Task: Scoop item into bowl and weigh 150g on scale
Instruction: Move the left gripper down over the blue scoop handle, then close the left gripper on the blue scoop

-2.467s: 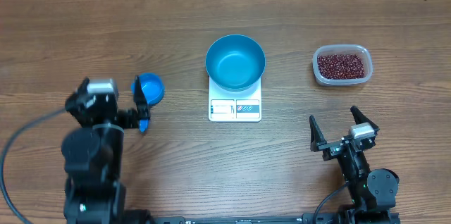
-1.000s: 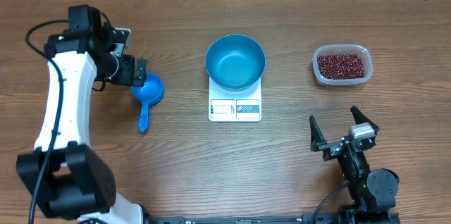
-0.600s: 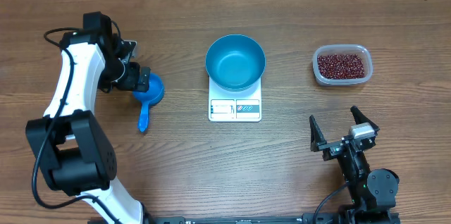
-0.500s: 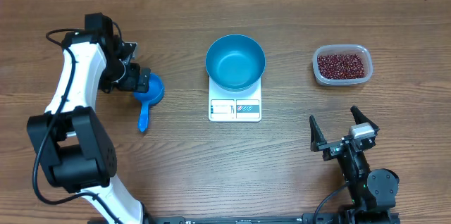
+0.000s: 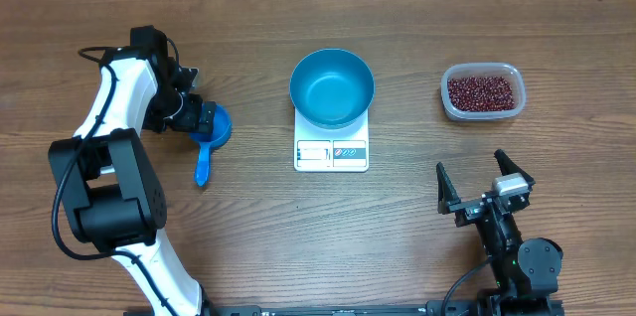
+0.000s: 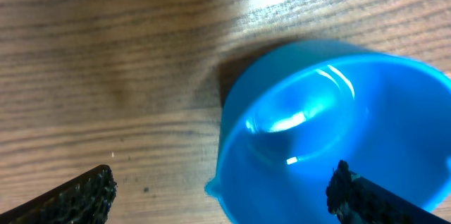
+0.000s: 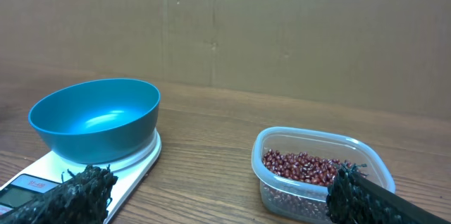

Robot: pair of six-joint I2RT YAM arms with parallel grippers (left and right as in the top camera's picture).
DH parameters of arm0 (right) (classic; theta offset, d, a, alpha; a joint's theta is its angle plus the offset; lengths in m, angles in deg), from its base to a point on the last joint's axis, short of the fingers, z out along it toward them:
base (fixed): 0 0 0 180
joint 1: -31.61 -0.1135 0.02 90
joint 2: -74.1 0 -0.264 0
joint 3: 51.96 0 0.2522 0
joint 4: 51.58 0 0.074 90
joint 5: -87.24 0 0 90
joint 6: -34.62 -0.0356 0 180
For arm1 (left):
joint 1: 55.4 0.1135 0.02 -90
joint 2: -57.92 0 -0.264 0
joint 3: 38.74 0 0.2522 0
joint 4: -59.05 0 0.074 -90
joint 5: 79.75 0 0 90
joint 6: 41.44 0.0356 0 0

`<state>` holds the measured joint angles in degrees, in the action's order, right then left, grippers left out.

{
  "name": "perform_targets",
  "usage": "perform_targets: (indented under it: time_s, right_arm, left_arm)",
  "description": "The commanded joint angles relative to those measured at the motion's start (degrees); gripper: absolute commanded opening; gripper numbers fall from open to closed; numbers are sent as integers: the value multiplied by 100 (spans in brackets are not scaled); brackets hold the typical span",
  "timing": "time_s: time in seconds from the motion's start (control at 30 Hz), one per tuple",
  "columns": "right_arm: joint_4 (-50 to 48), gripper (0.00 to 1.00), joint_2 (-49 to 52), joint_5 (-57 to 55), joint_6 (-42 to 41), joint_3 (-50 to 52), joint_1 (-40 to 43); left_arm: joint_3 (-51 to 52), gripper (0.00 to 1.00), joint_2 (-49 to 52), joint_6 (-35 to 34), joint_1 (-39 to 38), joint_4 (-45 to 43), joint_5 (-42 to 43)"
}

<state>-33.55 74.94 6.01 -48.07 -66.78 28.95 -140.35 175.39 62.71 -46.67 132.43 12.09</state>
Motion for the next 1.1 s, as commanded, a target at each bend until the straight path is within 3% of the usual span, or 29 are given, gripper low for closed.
perform_targets:
  time_s: [0.0,1.07]
  right_arm:
    - [-28,100,-68,31,9,61,15]
    - [-28,100,-68,31,9,61,15]
  left_arm:
    - [-153,100,116,129,24,-92,-37]
    - [76,99,131,127,24,-608,-37]
